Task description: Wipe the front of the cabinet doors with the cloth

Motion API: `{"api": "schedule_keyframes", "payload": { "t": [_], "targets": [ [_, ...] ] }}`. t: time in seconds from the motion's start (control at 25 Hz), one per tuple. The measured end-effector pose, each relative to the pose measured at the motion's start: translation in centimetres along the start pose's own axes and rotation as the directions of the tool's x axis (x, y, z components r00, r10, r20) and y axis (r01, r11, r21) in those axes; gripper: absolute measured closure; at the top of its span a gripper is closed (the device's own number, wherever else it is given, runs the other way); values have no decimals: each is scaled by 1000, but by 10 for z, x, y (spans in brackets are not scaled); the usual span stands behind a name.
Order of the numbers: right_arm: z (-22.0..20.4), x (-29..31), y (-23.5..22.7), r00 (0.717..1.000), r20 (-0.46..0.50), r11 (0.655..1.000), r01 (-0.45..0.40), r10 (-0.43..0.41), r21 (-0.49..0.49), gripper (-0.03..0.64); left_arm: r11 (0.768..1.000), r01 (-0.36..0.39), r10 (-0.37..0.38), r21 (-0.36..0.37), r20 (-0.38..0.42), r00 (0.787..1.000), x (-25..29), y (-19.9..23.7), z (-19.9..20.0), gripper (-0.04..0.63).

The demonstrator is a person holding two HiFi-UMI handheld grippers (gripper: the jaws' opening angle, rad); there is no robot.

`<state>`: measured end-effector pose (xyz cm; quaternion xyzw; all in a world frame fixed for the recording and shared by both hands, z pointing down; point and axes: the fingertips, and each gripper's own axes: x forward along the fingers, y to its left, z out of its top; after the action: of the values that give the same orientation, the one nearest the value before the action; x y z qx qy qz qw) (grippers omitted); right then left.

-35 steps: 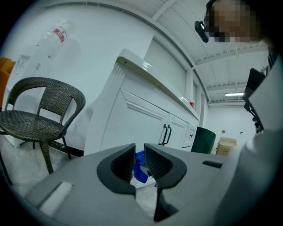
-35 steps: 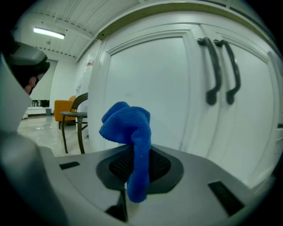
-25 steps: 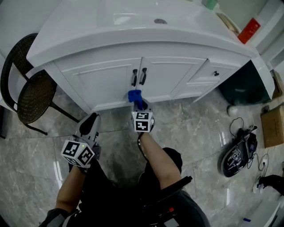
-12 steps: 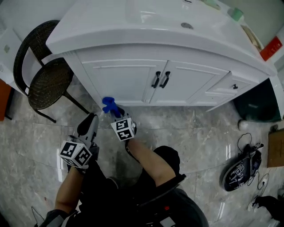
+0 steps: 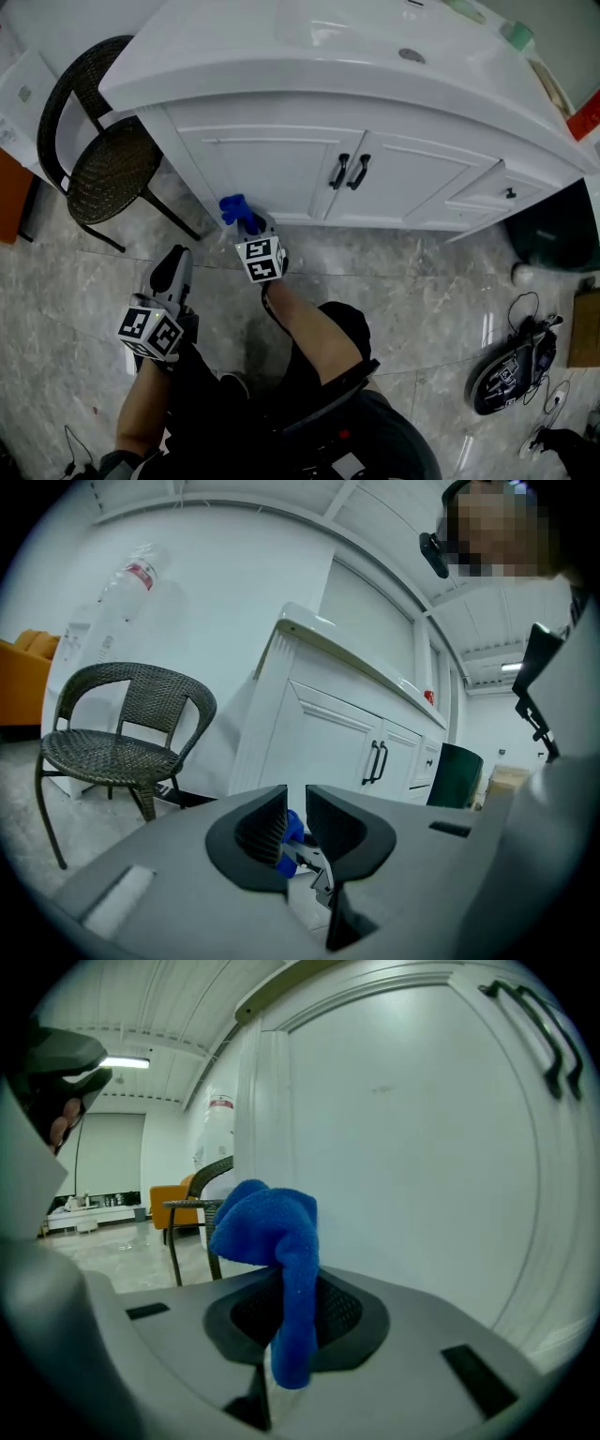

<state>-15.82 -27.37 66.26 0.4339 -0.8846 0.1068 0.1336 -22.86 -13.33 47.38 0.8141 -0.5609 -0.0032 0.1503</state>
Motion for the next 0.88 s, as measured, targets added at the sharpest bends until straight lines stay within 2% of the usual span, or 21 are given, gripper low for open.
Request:
{"api": "schedule_keyframes", "payload": {
  "t": [0.12, 0.28, 0.48, 0.68, 0.76, 0.88],
  "targets": [
    [-10, -24, -48, 994, -33, 994, 105, -104, 35, 565, 998, 68, -68, 0, -14, 998, 20, -20, -6, 532],
    [-32, -62, -109, 969, -79, 969, 239, -234, 56, 565, 987, 162, -162, -6, -31, 986, 39, -50, -13, 532],
    [-48, -112, -172, 920, -110, 918, 387, -377, 92, 565, 972, 233, -233, -18, -26, 972, 57, -71, -14, 532],
    [-69, -145, -202, 869, -165, 857, 490, -466, 161, 565, 964, 263, -264, -35, -28, 964, 62, -78, -18, 532],
    [-72, -143, -192, 878, -175, 868, 471, -445, 155, 565, 964, 261, -263, -41, -26, 965, 63, -76, -18, 532],
    [-62, -115, -134, 941, -152, 943, 318, -301, 100, 566, 969, 244, -245, -48, -24, 969, 60, -68, -17, 532]
  ]
}}
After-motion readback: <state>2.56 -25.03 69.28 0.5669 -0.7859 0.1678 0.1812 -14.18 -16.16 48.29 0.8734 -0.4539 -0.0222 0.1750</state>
